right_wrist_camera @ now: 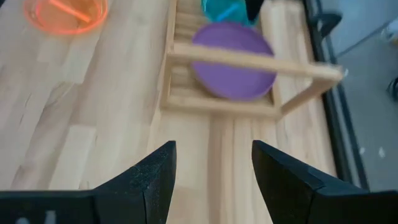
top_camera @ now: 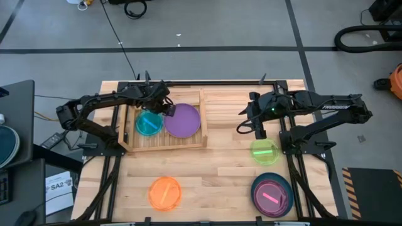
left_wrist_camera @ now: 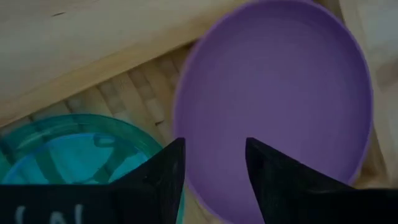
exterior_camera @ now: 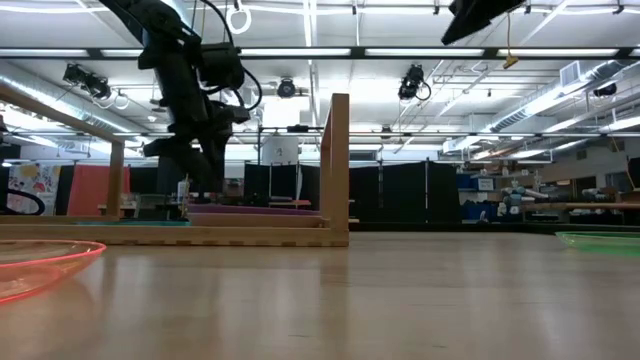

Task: Place and stack plates onto a shelf
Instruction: Stack the green plate on top of the blue plate on the shelf

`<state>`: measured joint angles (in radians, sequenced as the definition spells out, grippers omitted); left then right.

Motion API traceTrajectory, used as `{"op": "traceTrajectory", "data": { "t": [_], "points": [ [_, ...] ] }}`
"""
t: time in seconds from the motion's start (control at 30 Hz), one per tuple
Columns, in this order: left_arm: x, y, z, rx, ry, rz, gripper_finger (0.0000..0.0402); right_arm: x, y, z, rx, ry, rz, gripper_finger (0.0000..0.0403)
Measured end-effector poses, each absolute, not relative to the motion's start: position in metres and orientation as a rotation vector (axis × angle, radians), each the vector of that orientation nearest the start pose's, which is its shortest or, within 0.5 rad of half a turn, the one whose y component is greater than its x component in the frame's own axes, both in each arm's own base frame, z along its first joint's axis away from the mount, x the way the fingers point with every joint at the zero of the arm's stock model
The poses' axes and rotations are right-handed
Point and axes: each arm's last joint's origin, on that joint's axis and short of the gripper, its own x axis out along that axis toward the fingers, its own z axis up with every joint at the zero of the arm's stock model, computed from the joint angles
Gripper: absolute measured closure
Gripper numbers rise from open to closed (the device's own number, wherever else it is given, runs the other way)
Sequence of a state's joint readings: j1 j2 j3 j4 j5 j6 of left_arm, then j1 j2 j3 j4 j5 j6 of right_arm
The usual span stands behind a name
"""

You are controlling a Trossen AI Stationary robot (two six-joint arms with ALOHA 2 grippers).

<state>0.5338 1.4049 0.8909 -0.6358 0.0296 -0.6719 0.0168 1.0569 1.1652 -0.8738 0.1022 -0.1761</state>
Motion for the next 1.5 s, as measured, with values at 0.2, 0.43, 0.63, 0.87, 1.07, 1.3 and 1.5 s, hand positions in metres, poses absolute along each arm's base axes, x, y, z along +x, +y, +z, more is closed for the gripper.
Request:
{"op": "traceTrajectory", "data": {
  "t": [0.2,0.43,0.63,0.87,1.07,1.3,1.5],
  "points": [
    [0.229,0.112,0.216,-0.762,0.963,0.683,0.0229,0.194,0.000,0.333,-0.173,0.868,-0.024,0.0188],
    [0.236,0.082,0.229,-0.669,0.941,0.551,0.0229,0.190,-0.001,0.293,-0.173,1.010,-0.019,0.0188],
    [0.246,0.060,0.233,-0.618,0.912,0.451,0.0230,0.184,-0.010,0.263,-0.119,1.118,-0.056,0.0188],
    [0.256,0.037,0.236,-0.580,0.873,0.357,0.0230,0.173,-0.024,0.228,-0.028,1.221,-0.012,0.0188],
    [0.261,0.024,0.239,-0.557,0.846,0.297,0.0230,0.171,-0.034,0.217,-0.012,1.279,-0.032,0.0188],
    [0.263,0.014,0.240,-0.542,0.831,0.256,0.0230,0.175,-0.039,0.208,0.026,1.338,-0.008,0.0188],
    [0.265,0.010,0.241,-0.537,0.818,0.237,0.0230,0.184,-0.042,0.190,0.053,1.439,0.020,0.0188]
  ]
}}
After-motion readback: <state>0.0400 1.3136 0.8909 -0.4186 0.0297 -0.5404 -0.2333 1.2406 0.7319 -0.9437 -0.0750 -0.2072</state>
